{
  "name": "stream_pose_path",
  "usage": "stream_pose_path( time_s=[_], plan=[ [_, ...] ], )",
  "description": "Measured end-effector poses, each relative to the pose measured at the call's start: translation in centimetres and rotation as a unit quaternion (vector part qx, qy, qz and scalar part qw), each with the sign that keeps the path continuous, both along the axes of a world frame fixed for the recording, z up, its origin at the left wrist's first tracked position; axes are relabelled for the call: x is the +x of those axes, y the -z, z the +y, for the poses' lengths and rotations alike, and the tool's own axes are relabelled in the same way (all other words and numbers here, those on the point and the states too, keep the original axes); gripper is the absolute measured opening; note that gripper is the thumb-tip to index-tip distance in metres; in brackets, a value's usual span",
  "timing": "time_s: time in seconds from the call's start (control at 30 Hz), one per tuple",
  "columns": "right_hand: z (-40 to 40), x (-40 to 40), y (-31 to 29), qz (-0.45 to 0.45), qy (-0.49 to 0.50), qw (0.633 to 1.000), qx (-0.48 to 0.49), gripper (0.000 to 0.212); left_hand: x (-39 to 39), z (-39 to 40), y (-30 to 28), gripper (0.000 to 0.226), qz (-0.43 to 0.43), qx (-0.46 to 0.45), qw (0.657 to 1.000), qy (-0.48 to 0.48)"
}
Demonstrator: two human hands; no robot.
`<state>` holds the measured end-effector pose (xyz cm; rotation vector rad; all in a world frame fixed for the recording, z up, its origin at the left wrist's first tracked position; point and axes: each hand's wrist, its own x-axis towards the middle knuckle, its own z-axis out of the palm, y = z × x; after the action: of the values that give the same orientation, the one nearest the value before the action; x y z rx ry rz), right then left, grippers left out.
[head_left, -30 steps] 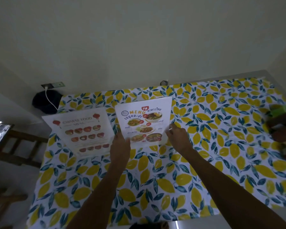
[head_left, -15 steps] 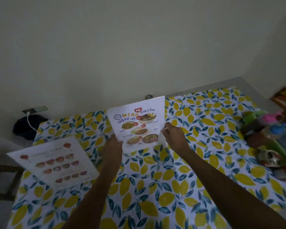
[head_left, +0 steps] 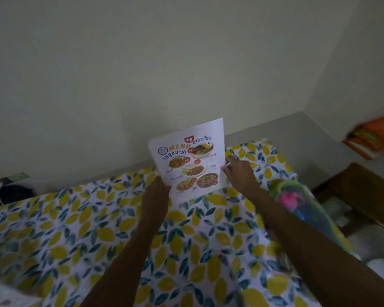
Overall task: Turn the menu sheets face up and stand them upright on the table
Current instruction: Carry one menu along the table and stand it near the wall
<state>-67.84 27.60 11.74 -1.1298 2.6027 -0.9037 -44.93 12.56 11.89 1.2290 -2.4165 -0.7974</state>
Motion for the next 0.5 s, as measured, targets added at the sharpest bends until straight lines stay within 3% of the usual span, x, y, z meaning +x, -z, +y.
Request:
stream_pose_path(
  time_s=[0.23, 0.5],
  plan=[
    [4.3, -13.7, -0.3, 0.015, 0.005, 1.000, 0.016, 0.023, -14.0, 4.0, -0.2, 0.021, -0.010, -0.040, 0.999, 0.025],
    [6.7, -22.0, 3.2, -0.018, 0.025, 0.998, 0.048, 0.022, -22.5, 6.5, 2.1, 0.023, -0.053, 0.008, 0.998, 0.029]
  ],
)
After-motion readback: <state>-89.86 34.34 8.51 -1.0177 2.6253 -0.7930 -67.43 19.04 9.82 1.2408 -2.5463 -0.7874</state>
